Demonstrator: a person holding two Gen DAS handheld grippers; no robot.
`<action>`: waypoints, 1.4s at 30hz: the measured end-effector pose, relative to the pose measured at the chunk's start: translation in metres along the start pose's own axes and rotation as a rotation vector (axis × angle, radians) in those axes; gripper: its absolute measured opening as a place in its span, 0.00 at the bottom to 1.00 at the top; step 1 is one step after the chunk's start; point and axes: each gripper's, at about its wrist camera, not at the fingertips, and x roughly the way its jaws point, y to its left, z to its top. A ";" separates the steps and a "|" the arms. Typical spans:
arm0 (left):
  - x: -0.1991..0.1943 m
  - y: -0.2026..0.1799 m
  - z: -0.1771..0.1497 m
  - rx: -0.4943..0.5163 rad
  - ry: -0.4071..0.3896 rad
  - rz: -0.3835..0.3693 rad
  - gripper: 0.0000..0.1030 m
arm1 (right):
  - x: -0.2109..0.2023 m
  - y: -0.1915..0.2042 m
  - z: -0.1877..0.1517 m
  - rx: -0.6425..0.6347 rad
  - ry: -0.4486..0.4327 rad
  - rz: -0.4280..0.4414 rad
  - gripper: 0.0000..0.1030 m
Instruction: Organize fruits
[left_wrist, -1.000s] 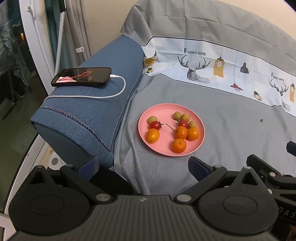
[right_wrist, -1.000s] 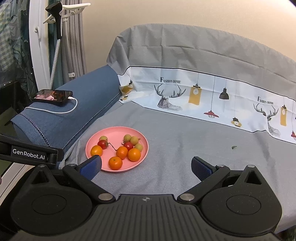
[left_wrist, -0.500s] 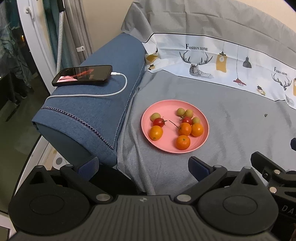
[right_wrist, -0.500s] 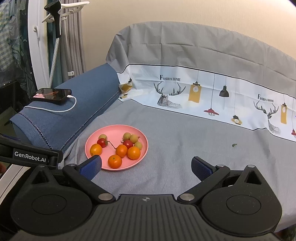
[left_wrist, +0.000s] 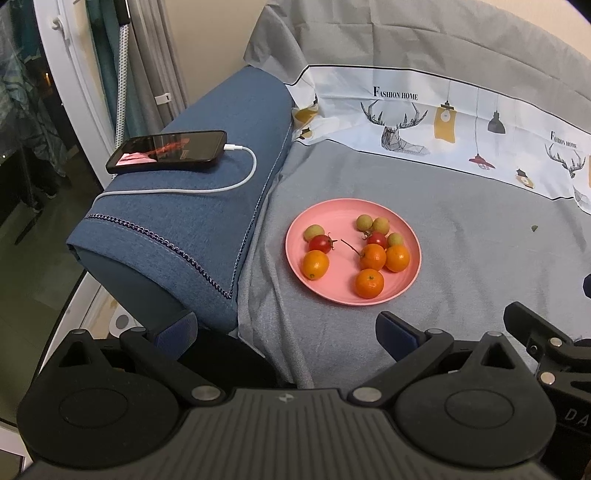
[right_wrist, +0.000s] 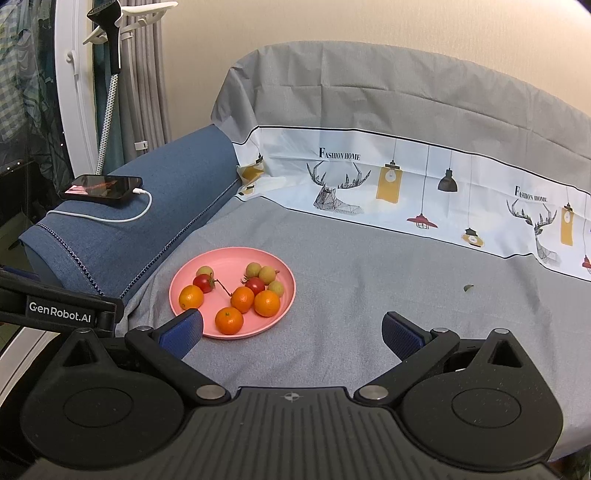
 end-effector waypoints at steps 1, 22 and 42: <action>0.000 0.000 0.000 0.001 0.000 0.001 1.00 | 0.000 0.000 0.000 0.000 0.000 0.000 0.99; 0.002 -0.001 0.001 0.012 0.000 0.011 1.00 | 0.001 0.001 0.000 0.000 0.002 0.000 0.99; 0.004 -0.004 0.003 0.026 0.003 0.018 1.00 | 0.002 -0.001 -0.003 0.002 0.006 -0.002 0.99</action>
